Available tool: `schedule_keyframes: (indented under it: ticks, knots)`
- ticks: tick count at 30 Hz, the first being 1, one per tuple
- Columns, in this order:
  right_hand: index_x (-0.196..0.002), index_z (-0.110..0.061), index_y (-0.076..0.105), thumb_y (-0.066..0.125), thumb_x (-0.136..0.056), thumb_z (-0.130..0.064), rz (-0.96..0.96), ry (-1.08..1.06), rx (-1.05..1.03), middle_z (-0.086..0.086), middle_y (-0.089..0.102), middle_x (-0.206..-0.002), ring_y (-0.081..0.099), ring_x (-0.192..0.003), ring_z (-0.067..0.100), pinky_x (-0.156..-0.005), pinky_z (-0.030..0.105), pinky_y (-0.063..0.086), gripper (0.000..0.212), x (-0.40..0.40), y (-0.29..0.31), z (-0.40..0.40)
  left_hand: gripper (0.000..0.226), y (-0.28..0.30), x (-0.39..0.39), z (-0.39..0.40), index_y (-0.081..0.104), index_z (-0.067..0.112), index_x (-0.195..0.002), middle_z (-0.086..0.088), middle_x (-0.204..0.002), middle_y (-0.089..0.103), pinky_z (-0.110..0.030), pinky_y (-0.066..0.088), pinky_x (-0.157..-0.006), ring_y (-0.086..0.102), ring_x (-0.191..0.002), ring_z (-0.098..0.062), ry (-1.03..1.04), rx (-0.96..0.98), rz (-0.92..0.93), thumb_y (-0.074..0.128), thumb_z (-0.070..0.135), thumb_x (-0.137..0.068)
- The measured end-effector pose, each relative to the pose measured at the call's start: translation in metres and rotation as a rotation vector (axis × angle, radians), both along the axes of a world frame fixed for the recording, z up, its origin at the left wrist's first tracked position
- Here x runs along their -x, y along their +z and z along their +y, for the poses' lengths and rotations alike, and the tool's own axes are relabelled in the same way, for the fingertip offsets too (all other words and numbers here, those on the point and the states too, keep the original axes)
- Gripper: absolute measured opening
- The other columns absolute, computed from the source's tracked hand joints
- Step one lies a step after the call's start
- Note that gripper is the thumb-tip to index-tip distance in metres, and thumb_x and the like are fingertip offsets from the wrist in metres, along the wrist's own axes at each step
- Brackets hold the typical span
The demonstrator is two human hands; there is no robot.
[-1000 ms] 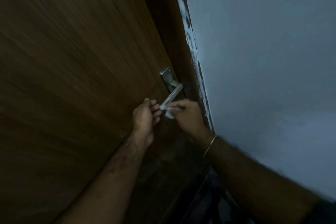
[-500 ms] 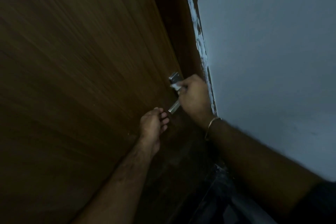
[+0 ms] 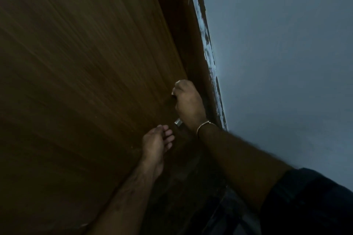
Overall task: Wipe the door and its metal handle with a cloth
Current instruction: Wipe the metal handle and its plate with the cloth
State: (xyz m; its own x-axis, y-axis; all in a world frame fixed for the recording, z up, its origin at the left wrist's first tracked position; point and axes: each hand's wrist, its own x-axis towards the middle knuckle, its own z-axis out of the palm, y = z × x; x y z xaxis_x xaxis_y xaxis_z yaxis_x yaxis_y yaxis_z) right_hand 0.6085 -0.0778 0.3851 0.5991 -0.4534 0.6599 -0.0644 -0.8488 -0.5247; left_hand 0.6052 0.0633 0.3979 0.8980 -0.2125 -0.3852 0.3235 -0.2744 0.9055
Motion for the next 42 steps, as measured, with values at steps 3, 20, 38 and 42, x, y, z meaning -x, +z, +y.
schedule_keyframes:
  ticks: [3, 20, 38, 42]
  knots:
    - [-0.103, -0.002, 0.069, 0.055, -0.091, -0.003, 0.177, 0.164, 0.177, 0.012, 0.059, -0.118, 0.054, -0.112, 0.024, -0.092, 0.038, 0.050, 0.019, 0.009, -0.001, -0.004, 0.029, 0.000, 0.003, -0.001, 0.064, 0.014, -0.110, -0.008, -0.106, 0.069, -0.031, 0.049, -0.078, 0.066, -0.099, -0.021, -0.001, 0.004, -0.001, 0.039, 0.027, -0.106]
    - [-0.108, -0.011, 0.062, 0.067, -0.084, -0.004, 0.154, -0.085, -0.412, 0.007, 0.064, -0.113, 0.063, -0.102, 0.025, -0.088, 0.038, 0.055, 0.026, 0.011, -0.007, -0.023, 0.029, 0.015, 0.000, 0.017, 0.066, 0.018, -0.108, -0.005, -0.110, 0.071, -0.037, 0.052, -0.092, 0.067, -0.104, -0.019, -0.015, -0.031, -0.032, 0.040, 0.029, -0.105]
    - [-0.104, -0.013, 0.071, 0.066, -0.085, -0.005, 0.268, -0.055, -0.171, 0.005, 0.067, -0.108, 0.063, -0.098, 0.021, -0.088, 0.031, 0.050, 0.022, 0.038, 0.018, -0.038, 0.026, 0.011, 0.007, 0.013, 0.066, 0.017, -0.107, -0.008, -0.111, 0.070, -0.042, 0.051, -0.099, 0.066, -0.105, -0.021, -0.024, -0.018, 0.001, 0.041, 0.026, -0.105]
    - [-0.114, -0.016, 0.062, 0.061, -0.091, -0.012, 0.414, 0.067, -0.309, 0.004, 0.062, -0.118, 0.060, -0.101, 0.014, -0.084, 0.023, 0.048, 0.024, 0.024, 0.001, -0.013, 0.028, 0.010, 0.008, 0.005, 0.064, 0.014, -0.117, -0.008, -0.115, 0.070, -0.038, 0.050, -0.093, 0.066, -0.108, -0.022, -0.041, -0.006, 0.007, 0.042, 0.026, -0.105]
